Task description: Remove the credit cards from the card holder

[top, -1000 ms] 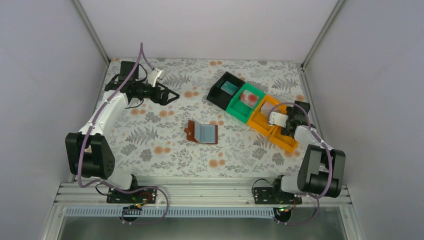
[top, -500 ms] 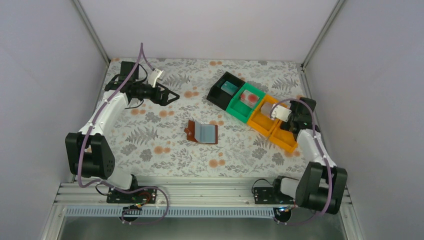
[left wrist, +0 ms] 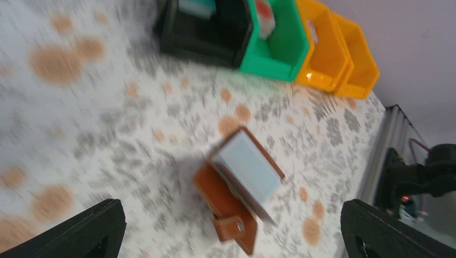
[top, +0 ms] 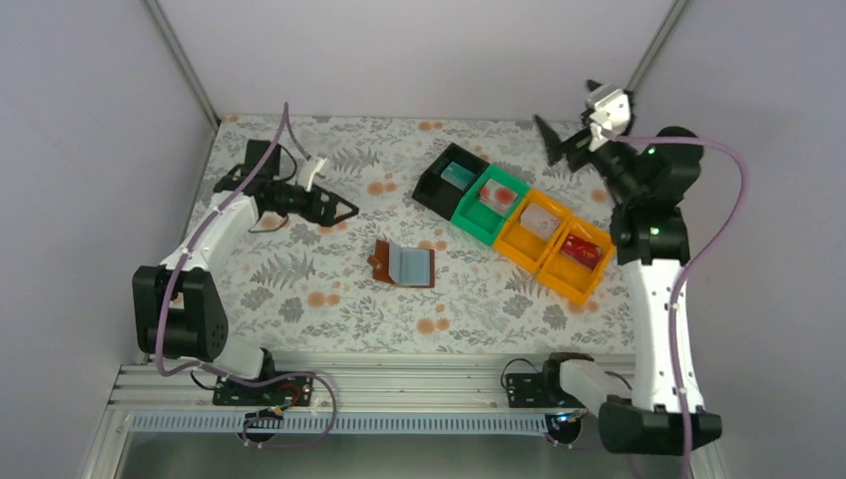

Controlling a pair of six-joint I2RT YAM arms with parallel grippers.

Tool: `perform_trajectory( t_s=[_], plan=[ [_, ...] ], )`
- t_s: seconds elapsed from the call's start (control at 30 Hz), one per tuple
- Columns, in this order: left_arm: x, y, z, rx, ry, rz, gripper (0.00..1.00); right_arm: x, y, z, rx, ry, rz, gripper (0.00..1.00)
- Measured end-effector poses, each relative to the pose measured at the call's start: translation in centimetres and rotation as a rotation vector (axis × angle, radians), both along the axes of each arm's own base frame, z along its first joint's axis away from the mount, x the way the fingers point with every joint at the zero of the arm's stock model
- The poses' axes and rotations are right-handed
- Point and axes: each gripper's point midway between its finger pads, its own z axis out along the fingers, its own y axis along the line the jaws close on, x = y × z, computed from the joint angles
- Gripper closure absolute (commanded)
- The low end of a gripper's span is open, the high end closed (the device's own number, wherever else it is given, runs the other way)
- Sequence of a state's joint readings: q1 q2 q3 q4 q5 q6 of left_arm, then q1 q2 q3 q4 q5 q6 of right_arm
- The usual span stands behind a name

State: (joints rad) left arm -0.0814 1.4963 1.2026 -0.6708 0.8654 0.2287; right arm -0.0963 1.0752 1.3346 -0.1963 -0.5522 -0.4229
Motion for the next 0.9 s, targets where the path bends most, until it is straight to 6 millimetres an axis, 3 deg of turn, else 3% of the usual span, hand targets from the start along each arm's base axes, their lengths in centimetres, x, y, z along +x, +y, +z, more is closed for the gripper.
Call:
perform_trajectory(
  t_s=[0.07, 0.17, 0.23, 0.33, 0.43, 0.5, 0.6, 0.7, 0.9],
  plan=[
    [-1.3, -0.2, -2.4, -0.019, 0.096, 0.009, 0.00, -1.9, 4.3, 0.7, 0.141, 0.055, 0.132, 0.01],
    [-3.1, -0.5, -6.7, -0.010, 0.248, 0.033, 0.00, -2.9, 8.7, -2.9, 0.306, 0.255, 0.229, 0.08],
    [-3.9, -1.2, -8.5, -0.002, 0.313, 0.033, 0.00, -2.0, 11.0, -8.2, 0.394, 0.466, 0.207, 0.18],
    [-4.5, -2.5, -9.6, 0.007, 0.340, 0.015, 0.00, -1.2, 14.8, -17.0, 0.438, 0.771, 0.117, 0.29],
    [-4.9, -3.6, -10.3, 0.008, 0.352, -0.004, 0.00, -2.3, 18.7, -25.0, 0.393, 1.020, 0.029, 0.32],
    [-4.9, -3.8, -11.1, 0.009, 0.371, -0.001, 0.00, -3.6, 20.8, -29.2, 0.352, 1.145, -0.022, 0.36],
    [-4.9, -3.8, -12.5, 0.012, 0.407, 0.012, 0.00, -5.0, 22.6, -34.3, 0.299, 1.278, -0.098, 0.46],
    [-5.1, -3.9, -13.8, 0.017, 0.445, 0.017, 0.00, -5.4, 22.9, -38.4, 0.275, 1.371, -0.178, 0.57],
    [-5.6, -4.8, -14.6, 0.015, 0.473, -0.002, 0.00, -6.5, 22.7, -44.2, 0.236, 1.507, -0.270, 0.64]
  ],
)
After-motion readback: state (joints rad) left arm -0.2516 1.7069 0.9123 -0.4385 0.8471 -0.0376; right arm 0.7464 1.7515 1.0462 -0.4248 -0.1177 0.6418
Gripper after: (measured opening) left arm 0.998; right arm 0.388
